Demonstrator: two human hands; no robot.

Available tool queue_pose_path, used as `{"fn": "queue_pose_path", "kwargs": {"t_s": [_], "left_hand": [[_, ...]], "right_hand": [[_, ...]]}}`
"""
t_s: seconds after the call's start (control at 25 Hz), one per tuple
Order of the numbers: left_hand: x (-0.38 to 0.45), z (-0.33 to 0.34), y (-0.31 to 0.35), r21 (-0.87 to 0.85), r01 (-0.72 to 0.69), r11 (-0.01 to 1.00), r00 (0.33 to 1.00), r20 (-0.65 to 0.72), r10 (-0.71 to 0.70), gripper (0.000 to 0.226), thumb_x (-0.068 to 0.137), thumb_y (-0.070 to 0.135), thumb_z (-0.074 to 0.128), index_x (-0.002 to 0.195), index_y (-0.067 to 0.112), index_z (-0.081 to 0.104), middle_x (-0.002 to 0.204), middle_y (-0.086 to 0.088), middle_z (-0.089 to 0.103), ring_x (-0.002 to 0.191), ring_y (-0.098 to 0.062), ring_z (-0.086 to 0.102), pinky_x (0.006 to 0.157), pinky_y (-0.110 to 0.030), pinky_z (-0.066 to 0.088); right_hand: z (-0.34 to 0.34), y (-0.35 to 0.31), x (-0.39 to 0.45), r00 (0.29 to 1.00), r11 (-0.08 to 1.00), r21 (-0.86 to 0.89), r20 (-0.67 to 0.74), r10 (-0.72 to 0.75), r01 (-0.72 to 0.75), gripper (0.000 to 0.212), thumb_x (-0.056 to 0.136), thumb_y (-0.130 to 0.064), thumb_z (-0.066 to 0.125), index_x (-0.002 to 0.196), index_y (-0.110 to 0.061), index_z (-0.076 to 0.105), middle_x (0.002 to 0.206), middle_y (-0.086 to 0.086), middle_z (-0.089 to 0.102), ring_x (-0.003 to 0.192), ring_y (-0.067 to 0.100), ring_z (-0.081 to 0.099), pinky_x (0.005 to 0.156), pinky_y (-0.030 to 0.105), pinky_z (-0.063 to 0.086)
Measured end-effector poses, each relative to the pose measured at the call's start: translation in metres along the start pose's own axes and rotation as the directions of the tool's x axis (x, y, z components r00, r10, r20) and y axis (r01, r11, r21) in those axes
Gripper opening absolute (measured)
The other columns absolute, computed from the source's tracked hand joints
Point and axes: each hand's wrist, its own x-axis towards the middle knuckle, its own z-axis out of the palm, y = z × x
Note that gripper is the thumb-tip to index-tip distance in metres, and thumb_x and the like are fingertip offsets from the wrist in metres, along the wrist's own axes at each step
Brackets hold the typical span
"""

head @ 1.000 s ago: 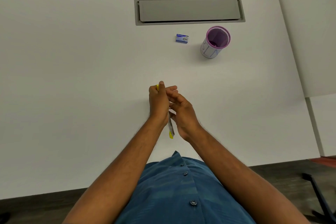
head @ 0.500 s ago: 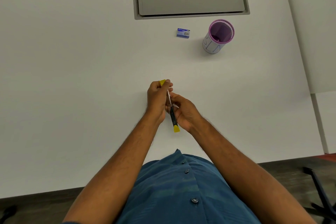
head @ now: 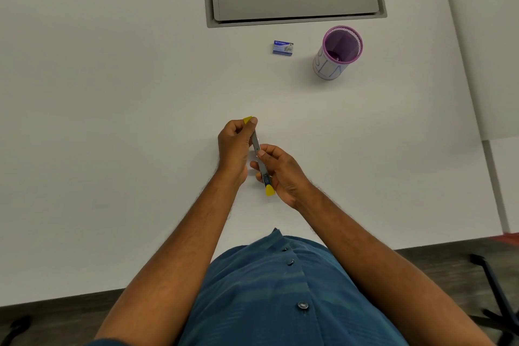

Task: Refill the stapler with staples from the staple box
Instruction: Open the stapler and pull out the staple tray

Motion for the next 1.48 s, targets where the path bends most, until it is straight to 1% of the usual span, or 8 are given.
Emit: {"fn": "queue_pose_path", "kwargs": {"t_s": [0.2, 0.32, 0.52, 0.8, 1.04, 1.24, 1.36, 1.48], "left_hand": [[0.001, -0.002, -0.004, 0.057, -0.017, 0.998, 1.0, -0.018, 0.018, 0.021, 0.093, 0.031, 0.07, 0.104, 0.017, 0.059, 0.102, -0.011, 0.071, 0.087, -0.02, 0.067, 0.081, -0.034, 0.062], [0.001, -0.002, -0.006, 0.097, -0.002, 0.995, 1.0, 0.015, 0.001, 0.026, 0.095, 0.033, 0.066, 0.113, 0.014, 0.064, 0.101, -0.006, 0.07, 0.089, -0.018, 0.066, 0.079, -0.029, 0.06], [0.0, 0.0, -0.008, 0.147, 0.059, 0.987, 0.996, 0.057, -0.068, 0.029, 0.097, 0.038, 0.063, 0.1, 0.01, 0.064, 0.084, -0.003, 0.063, 0.079, -0.017, 0.061, 0.08, -0.031, 0.059], [-0.003, 0.0, -0.003, -0.018, 0.125, 0.992, 0.983, 0.138, -0.121, 0.025, 0.095, 0.032, 0.067, 0.106, 0.01, 0.064, 0.093, -0.003, 0.064, 0.088, -0.019, 0.06, 0.088, -0.037, 0.059], [-0.007, -0.001, -0.003, 0.179, 0.094, 0.979, 0.976, 0.179, -0.126, 0.036, 0.097, 0.046, 0.059, 0.1, 0.01, 0.062, 0.089, -0.004, 0.064, 0.081, -0.015, 0.062, 0.077, -0.023, 0.057], [-0.006, -0.005, -0.006, 0.241, 0.024, 0.97, 0.98, 0.188, -0.071, 0.041, 0.1, 0.05, 0.051, 0.091, 0.013, 0.068, 0.091, -0.007, 0.072, 0.082, -0.016, 0.067, 0.081, -0.03, 0.057], [-0.006, -0.003, -0.007, 0.262, -0.017, 0.965, 0.996, 0.091, -0.007, 0.045, 0.106, 0.045, 0.038, 0.095, 0.017, 0.071, 0.095, -0.004, 0.074, 0.086, -0.017, 0.068, 0.082, -0.029, 0.056], [-0.006, -0.005, -0.008, 0.236, -0.076, 0.969, 0.997, -0.015, 0.082, 0.039, 0.109, 0.036, 0.033, 0.102, 0.018, 0.067, 0.102, 0.0, 0.071, 0.094, -0.017, 0.067, 0.08, -0.02, 0.054]], "right_hand": [[-0.001, 0.005, -0.001, 0.999, 0.998, -0.052, -0.033, -0.022, 0.02, 0.017, 0.102, -0.025, 0.057, 0.117, -0.018, 0.064, 0.11, 0.004, 0.072, 0.093, 0.019, 0.073, 0.072, 0.03, 0.059], [-0.001, 0.005, -0.004, 0.999, 0.999, -0.046, -0.036, -0.027, 0.025, 0.019, 0.103, -0.026, 0.057, 0.118, -0.018, 0.064, 0.11, 0.002, 0.072, 0.092, 0.018, 0.073, 0.071, 0.029, 0.058], [-0.003, 0.006, -0.006, 0.999, 0.998, -0.044, -0.019, -0.035, 0.034, 0.029, 0.104, -0.026, 0.055, 0.128, -0.011, 0.06, 0.115, 0.006, 0.071, 0.092, 0.017, 0.073, 0.069, 0.029, 0.058], [-0.006, 0.007, -0.011, 0.996, 0.988, -0.132, -0.021, -0.087, 0.083, 0.029, 0.104, -0.03, 0.052, 0.129, -0.016, 0.058, 0.11, 0.003, 0.071, 0.086, 0.016, 0.075, 0.067, 0.028, 0.058], [-0.01, 0.01, -0.012, 0.992, 0.98, -0.166, -0.036, -0.117, 0.11, 0.026, 0.105, -0.031, 0.052, 0.128, -0.02, 0.058, 0.112, 0.002, 0.071, 0.084, 0.016, 0.072, 0.064, 0.029, 0.058], [-0.013, 0.017, -0.014, 0.954, 0.85, -0.475, -0.068, -0.294, 0.228, 0.025, 0.102, -0.037, 0.057, 0.121, -0.021, 0.055, 0.109, 0.001, 0.065, 0.069, 0.011, 0.068, 0.055, 0.023, 0.055], [-0.014, 0.017, -0.014, 0.897, 0.75, -0.588, -0.088, -0.432, 0.304, 0.022, 0.105, -0.035, 0.05, 0.117, -0.018, 0.053, 0.1, -0.001, 0.066, 0.058, 0.013, 0.066, 0.049, 0.021, 0.053], [-0.014, 0.015, -0.015, 0.868, 0.712, -0.629, -0.116, -0.483, 0.312, 0.021, 0.107, -0.036, 0.043, 0.119, -0.02, 0.052, 0.097, -0.007, 0.068, 0.054, 0.013, 0.063, 0.05, 0.02, 0.053]]}}
